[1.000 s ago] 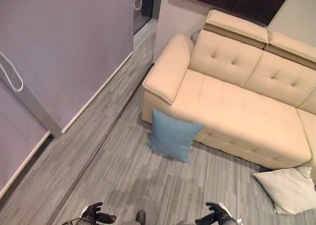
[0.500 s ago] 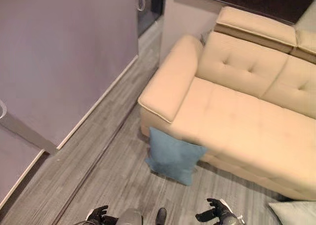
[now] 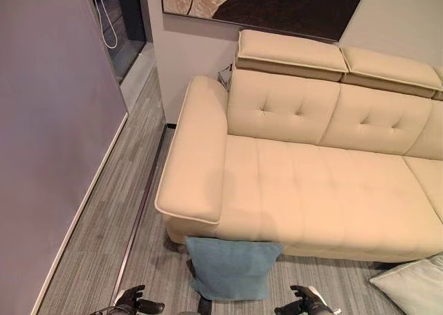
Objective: Pick up all the scattered cushions and arrange them neatly on the sofa.
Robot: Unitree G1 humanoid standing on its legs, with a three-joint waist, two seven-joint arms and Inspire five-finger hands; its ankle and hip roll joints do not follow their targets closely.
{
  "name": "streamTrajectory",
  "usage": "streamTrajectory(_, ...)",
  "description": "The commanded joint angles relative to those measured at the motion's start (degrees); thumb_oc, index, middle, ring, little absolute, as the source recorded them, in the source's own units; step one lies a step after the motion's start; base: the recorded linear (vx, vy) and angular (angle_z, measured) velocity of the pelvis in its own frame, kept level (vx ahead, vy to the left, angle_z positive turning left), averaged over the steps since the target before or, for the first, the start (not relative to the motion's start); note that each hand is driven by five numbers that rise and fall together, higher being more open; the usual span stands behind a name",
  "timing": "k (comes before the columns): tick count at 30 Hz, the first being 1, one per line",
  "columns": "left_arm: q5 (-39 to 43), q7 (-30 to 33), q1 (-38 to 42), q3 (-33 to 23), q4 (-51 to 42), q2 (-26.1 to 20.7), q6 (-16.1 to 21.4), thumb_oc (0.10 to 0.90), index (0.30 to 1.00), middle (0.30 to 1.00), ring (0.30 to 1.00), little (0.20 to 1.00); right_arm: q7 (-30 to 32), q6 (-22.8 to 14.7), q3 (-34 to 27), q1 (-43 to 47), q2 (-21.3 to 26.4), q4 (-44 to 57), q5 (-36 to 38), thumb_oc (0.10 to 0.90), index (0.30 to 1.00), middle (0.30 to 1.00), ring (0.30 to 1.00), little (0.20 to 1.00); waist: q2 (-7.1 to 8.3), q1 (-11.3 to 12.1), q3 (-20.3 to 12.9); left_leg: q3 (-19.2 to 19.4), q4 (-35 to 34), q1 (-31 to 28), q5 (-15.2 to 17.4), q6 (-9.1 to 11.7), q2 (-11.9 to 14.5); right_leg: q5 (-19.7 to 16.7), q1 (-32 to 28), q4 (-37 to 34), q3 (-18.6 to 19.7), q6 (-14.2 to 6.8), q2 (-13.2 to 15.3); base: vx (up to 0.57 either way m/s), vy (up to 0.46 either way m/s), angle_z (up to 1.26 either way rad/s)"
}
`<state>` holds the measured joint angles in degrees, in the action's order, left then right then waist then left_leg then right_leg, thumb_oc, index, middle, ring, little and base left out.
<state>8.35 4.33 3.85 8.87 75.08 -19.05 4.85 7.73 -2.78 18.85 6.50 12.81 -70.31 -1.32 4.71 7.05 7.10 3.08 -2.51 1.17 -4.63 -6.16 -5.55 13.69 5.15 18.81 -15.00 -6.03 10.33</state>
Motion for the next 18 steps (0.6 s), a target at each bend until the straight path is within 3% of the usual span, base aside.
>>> streamTrajectory(1,-0.43,0.34,-0.65,-1.96,-0.54,-0.80,0.52,0.800,0.900,0.900,0.900,0.900,1.55,-0.58,-0.48,1.67,4.52,2.06,-0.60,0.800,0.900,0.900,0.900,0.900,-0.49,1.38,1.22,-5.35,9.07,4.61,8.66,2.94,1.97,-10.02,-3.39,-9.25,-0.13,-0.16,-1.78,0.00,-0.024,-0.30)
streamTrajectory(7,-1.00,0.44,-0.93,-1.58,-0.86,-0.07,0.77,0.800,0.900,0.900,0.900,0.900,1.85,-0.72,-0.13,0.88,5.02,2.14,-0.85,0.800,0.900,0.900,0.900,0.900,0.00,0.86,-0.10,-4.60,7.11,3.43,8.14,3.73,2.27,-9.73,-6.04,-14.45,1.61,0.29,-3.90,-0.01,-0.089,0.00)
streamTrajectory(11,-0.82,0.38,-0.15,-0.43,-1.06,1.10,0.90,0.800,0.900,0.900,0.900,0.900,2.23,-1.17,-0.38,0.17,5.50,2.14,-0.18,0.800,0.900,0.900,0.900,0.900,-0.35,-0.45,0.16,-6.02,5.42,3.88,5.67,5.88,3.28,-8.98,-7.16,-17.79,2.33,1.82,-6.62,-0.08,-0.156,0.07)
streamTrajectory(18,0.02,0.34,2.16,1.70,-1.50,2.08,0.97,0.800,0.900,0.900,0.900,0.900,2.96,-1.65,-0.69,1.25,7.15,2.03,1.61,0.800,0.900,0.900,0.900,0.900,-0.84,-1.44,3.79,-9.19,13.43,9.78,6.61,7.50,2.33,-8.62,-4.78,-16.77,1.46,4.03,-7.00,-0.11,-0.057,0.38)
